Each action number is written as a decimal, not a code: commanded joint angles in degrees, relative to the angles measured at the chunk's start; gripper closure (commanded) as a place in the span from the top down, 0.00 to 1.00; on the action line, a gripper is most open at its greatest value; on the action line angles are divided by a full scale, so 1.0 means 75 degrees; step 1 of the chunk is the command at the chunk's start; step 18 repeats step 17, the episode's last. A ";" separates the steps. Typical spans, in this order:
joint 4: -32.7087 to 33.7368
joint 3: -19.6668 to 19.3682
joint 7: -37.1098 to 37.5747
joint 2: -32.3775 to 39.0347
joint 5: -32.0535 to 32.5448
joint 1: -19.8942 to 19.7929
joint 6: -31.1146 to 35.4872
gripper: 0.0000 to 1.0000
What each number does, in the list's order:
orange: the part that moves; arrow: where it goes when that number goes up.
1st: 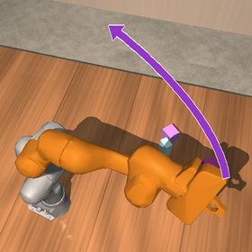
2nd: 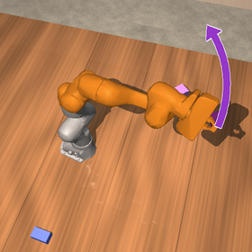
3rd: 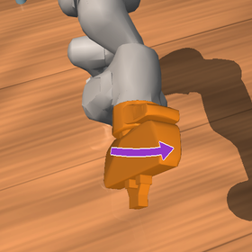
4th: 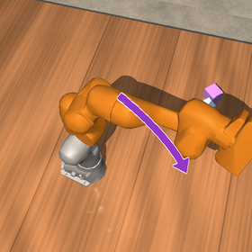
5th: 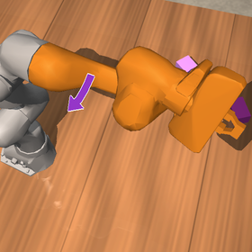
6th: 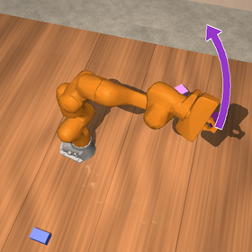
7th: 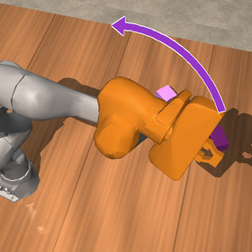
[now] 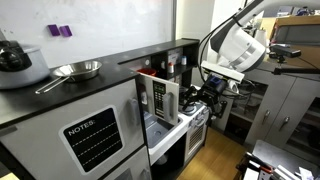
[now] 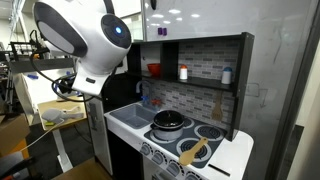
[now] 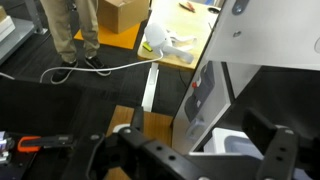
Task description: Open the microwave
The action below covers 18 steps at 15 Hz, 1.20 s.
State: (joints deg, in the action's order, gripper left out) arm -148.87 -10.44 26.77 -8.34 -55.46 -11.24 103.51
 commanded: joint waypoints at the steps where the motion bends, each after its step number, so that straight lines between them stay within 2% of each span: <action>1: -0.0283 0.0050 -0.0071 -0.0834 0.1369 -0.0275 0.0347 1.00; 6: -0.0282 0.0077 -0.0377 -0.1636 0.3451 -0.0574 0.0336 1.00; 12: -0.0257 0.0273 -0.1013 -0.2294 0.5391 -0.0515 0.0404 1.00; 18: -0.0154 0.0214 -0.0846 -0.2217 0.5267 -0.0505 0.0220 1.00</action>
